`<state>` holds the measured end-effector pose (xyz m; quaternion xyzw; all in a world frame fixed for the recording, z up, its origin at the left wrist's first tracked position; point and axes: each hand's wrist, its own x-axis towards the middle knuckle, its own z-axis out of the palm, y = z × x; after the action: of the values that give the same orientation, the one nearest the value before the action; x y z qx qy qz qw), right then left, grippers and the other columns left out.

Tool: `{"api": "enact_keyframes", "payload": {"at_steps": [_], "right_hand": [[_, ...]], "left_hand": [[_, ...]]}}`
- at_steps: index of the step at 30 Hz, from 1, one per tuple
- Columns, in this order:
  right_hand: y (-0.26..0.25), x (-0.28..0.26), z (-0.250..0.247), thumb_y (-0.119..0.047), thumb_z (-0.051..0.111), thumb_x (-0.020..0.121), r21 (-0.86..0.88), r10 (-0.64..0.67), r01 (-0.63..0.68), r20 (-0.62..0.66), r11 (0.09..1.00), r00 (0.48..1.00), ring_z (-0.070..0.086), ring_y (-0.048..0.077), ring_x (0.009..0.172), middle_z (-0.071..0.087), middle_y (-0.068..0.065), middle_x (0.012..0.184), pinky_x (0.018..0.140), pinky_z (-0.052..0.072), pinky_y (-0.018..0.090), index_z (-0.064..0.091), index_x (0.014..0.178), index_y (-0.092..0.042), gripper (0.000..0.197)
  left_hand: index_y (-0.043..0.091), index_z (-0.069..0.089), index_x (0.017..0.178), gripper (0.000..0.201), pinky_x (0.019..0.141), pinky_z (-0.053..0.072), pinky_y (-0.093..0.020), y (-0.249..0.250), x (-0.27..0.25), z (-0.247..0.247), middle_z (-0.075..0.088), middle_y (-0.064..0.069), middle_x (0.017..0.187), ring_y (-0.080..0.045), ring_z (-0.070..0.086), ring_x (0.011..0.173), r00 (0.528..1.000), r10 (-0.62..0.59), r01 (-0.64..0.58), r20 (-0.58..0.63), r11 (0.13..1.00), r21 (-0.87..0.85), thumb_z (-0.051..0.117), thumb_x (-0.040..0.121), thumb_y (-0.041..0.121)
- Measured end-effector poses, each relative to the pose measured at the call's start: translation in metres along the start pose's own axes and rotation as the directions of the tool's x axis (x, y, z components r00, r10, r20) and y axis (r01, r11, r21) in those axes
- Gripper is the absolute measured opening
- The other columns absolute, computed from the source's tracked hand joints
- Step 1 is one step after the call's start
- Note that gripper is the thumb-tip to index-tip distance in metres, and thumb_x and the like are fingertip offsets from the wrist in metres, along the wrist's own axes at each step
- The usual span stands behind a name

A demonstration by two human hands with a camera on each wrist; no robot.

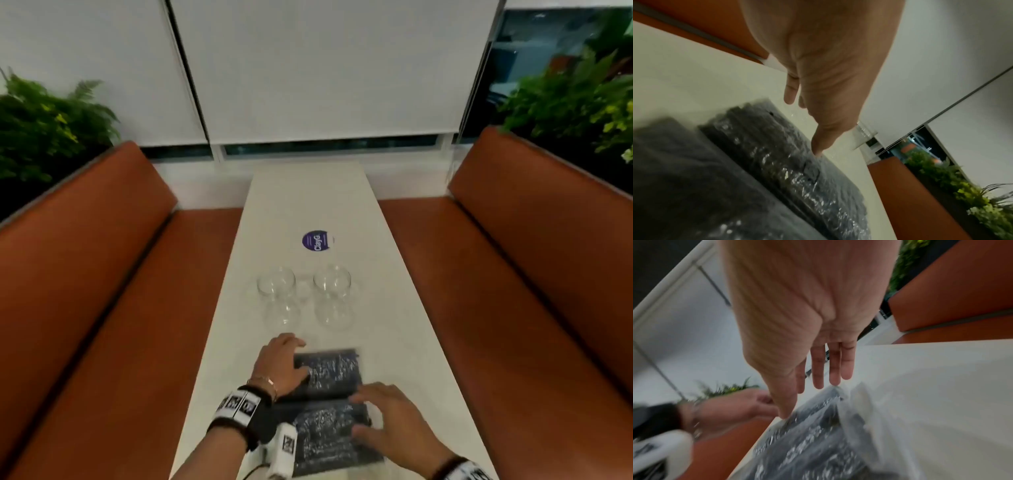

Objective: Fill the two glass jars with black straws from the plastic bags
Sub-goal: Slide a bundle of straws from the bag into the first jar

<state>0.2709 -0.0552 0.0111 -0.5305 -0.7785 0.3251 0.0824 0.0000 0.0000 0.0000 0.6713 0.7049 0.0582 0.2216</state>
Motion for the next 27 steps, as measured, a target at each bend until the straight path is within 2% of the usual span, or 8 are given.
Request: {"api": "enact_keyframes", "payload": {"at_steps": [2,6,10,15,18,23,25,27], "right_hand": [[-0.011,0.009,0.013,-0.058,0.072,0.082,-0.122,-0.035,0.043,0.069,0.992,0.997,0.046,0.013,0.135,0.051,-0.016,0.15,0.116,0.036,0.028,0.06,0.135,-0.043,0.057],[-0.015,0.012,0.03,-0.05,0.071,0.085,-0.191,-0.052,0.063,0.064,0.98,0.997,0.046,0.014,0.131,0.054,-0.013,0.147,0.112,0.038,0.029,0.057,0.139,-0.038,0.057],[-0.014,0.017,0.032,-0.05,0.073,0.084,-0.212,-0.024,0.039,0.073,0.976,0.997,0.048,0.012,0.124,0.058,-0.016,0.14,0.106,0.04,0.027,0.059,0.135,-0.039,0.054],[-0.013,0.018,0.033,-0.049,0.076,0.083,-0.2,-0.01,0.025,0.077,0.979,0.997,0.05,0.011,0.122,0.06,-0.018,0.138,0.103,0.041,0.025,0.06,0.133,-0.04,0.053],[-0.021,0.02,0.028,-0.053,0.077,0.081,-0.206,0.011,0.008,0.089,0.979,0.996,0.05,0.011,0.122,0.06,-0.016,0.138,0.102,0.041,0.025,0.059,0.134,-0.04,0.058],[-0.071,0.034,-0.005,-0.07,0.085,0.064,0.234,0.033,-0.033,0.001,0.972,0.999,0.049,0.004,0.13,0.05,-0.022,0.143,0.11,0.044,0.029,0.037,0.152,-0.041,0.104],[-0.103,0.042,-0.017,-0.071,0.086,0.063,0.377,-0.021,0.01,0.026,0.926,0.999,0.052,-0.001,0.127,0.051,-0.026,0.14,0.108,0.045,0.026,0.034,0.152,-0.042,0.108],[-0.132,0.056,-0.021,-0.073,0.081,0.068,0.42,-0.076,0.03,0.092,0.907,0.993,0.055,-0.002,0.125,0.057,-0.024,0.136,0.106,0.047,0.026,0.042,0.147,-0.04,0.094]], "left_hand": [[0.031,0.045,0.151,0.075,0.123,0.026,-0.041,0.007,0.012,0.005,0.044,0.003,0.159,-0.02,0.041,0.146,0.993,0.011,-0.021,0.118,0.996,0.089,0.071,0.085,0.055],[0.033,0.035,0.157,0.1,0.121,0.027,-0.045,0.008,0.031,0.015,0.051,0.003,0.156,-0.024,0.047,0.142,0.962,0.015,-0.057,0.273,0.987,0.148,0.071,0.073,0.073],[0.028,0.061,0.133,0.083,0.109,0.041,-0.043,0.006,0.029,0.01,0.063,0.0,0.13,-0.027,0.058,0.123,0.953,-0.01,-0.03,0.304,0.991,0.128,0.082,0.064,0.07],[0.03,0.059,0.108,0.053,0.085,0.052,-0.03,-0.008,0.004,-0.01,0.057,0.005,0.111,-0.015,0.061,0.097,0.999,0.004,0.007,0.052,0.978,-0.207,0.089,0.067,0.047],[0.027,0.055,0.103,0.046,0.076,0.054,-0.025,-0.022,-0.027,-0.022,0.063,0.007,0.108,-0.01,0.064,0.094,0.994,-0.076,0.023,-0.083,0.861,-0.508,0.09,0.073,0.025],[0.011,0.052,0.096,0.046,0.061,0.056,-0.018,-0.051,-0.069,-0.015,0.073,0.014,0.091,0.006,0.066,0.076,0.971,-0.193,0.039,-0.141,0.709,-0.704,0.088,0.071,-0.003],[0.003,0.052,0.098,0.046,0.061,0.055,-0.019,-0.064,-0.08,-0.007,0.071,0.001,0.094,0.001,0.066,0.077,0.959,-0.237,0.044,-0.155,0.665,-0.745,0.087,0.07,-0.009],[0.005,0.054,0.106,0.049,0.071,0.063,-0.033,-0.076,-0.087,0.0,0.071,-0.013,0.103,-0.021,0.07,0.091,0.95,-0.273,0.046,-0.153,0.606,-0.794,0.085,0.071,-0.012]]}}
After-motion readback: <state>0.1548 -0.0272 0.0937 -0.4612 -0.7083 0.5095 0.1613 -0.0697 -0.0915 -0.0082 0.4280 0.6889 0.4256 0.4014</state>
